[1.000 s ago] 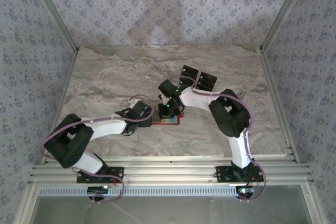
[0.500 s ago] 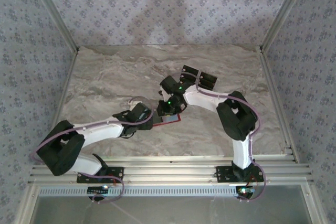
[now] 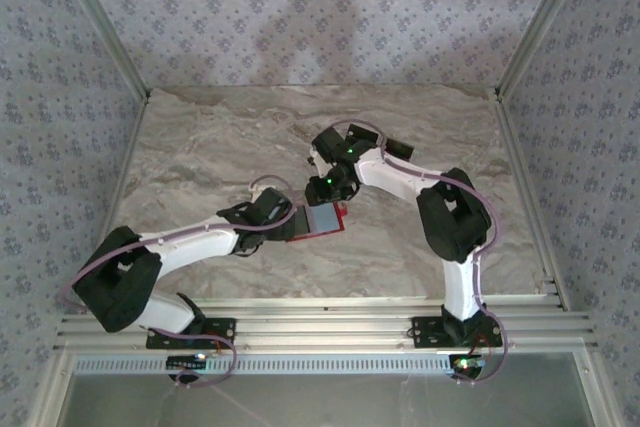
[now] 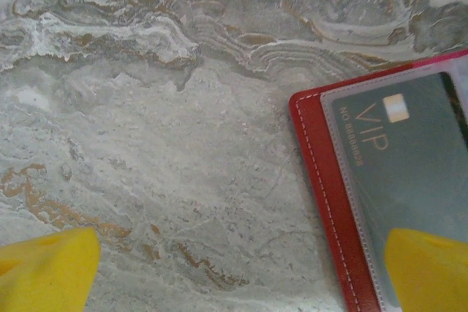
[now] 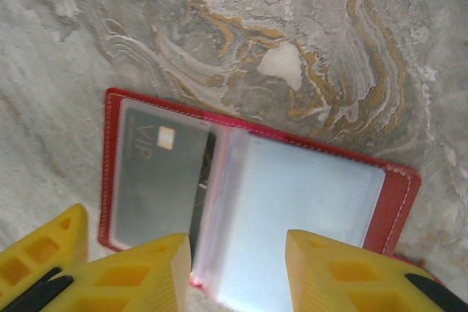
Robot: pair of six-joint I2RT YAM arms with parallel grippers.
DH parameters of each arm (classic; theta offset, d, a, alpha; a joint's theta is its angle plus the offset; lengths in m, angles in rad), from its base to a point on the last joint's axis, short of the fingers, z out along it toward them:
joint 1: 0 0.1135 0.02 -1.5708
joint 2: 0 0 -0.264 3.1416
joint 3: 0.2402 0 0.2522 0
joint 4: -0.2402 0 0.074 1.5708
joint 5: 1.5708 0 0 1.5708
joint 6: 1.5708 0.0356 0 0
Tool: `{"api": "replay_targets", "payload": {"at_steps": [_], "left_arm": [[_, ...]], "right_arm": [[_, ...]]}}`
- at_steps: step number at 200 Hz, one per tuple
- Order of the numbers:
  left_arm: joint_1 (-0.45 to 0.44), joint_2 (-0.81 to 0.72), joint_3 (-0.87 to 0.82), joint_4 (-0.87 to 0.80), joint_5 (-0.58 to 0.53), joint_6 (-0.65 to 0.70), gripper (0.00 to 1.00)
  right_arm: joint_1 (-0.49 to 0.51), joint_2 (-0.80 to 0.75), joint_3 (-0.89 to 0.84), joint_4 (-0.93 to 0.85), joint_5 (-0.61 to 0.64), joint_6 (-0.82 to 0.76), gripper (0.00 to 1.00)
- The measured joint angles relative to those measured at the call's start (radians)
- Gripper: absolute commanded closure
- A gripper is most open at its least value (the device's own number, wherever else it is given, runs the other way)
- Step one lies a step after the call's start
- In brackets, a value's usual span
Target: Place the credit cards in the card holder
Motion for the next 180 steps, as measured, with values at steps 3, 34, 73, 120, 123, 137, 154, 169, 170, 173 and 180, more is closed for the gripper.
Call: {"api": "replay_targets", "payload": {"at_steps": [3,34,73,120,123,137,154,169,170,173,180], "left_arm": [[0.000,0.002,0.000,0.000,0.000,0.000,0.00],[0.000,0.014,0.000,0.001,0.003,0.000,0.00],[0.000,0.044,0.002,0.013,0.007,0.000,0.00],[0.000,0.060,0.002,0.023,0.014,0.000,0.00],[0.000,0.060,0.002,0.024,0.015,0.000,0.00],[0.000,0.056,0.002,0.025,0.022,0.000,0.00],[0.000,0.037,0.002,0.029,0.034,0.000,0.00],[0.000,0.004,0.001,0.039,0.046,0.000,0.00],[0.000,0.002,0.000,0.040,0.047,0.000,0.00],[0.000,-0.008,-0.001,0.046,0.051,0.000,0.00],[0.000,-0.029,-0.006,0.055,0.056,0.000,0.00]], "right_arm": [[0.000,0.005,0.001,0.000,0.002,-0.005,0.59],[-0.007,0.057,0.004,-0.003,0.019,-0.036,0.58],[-0.015,0.080,-0.003,0.008,0.019,-0.045,0.58],[-0.011,0.041,-0.098,0.117,-0.053,0.013,0.57],[-0.009,0.039,-0.105,0.125,-0.058,0.019,0.57],[0.001,0.030,-0.124,0.150,-0.076,0.046,0.57],[0.016,0.027,-0.134,0.174,-0.093,0.080,0.57],[0.027,0.027,-0.139,0.192,-0.105,0.108,0.57],[0.027,0.027,-0.139,0.194,-0.106,0.112,0.57],[0.029,0.027,-0.140,0.196,-0.108,0.118,0.57],[0.033,0.027,-0.141,0.200,-0.111,0.129,0.57]]}}
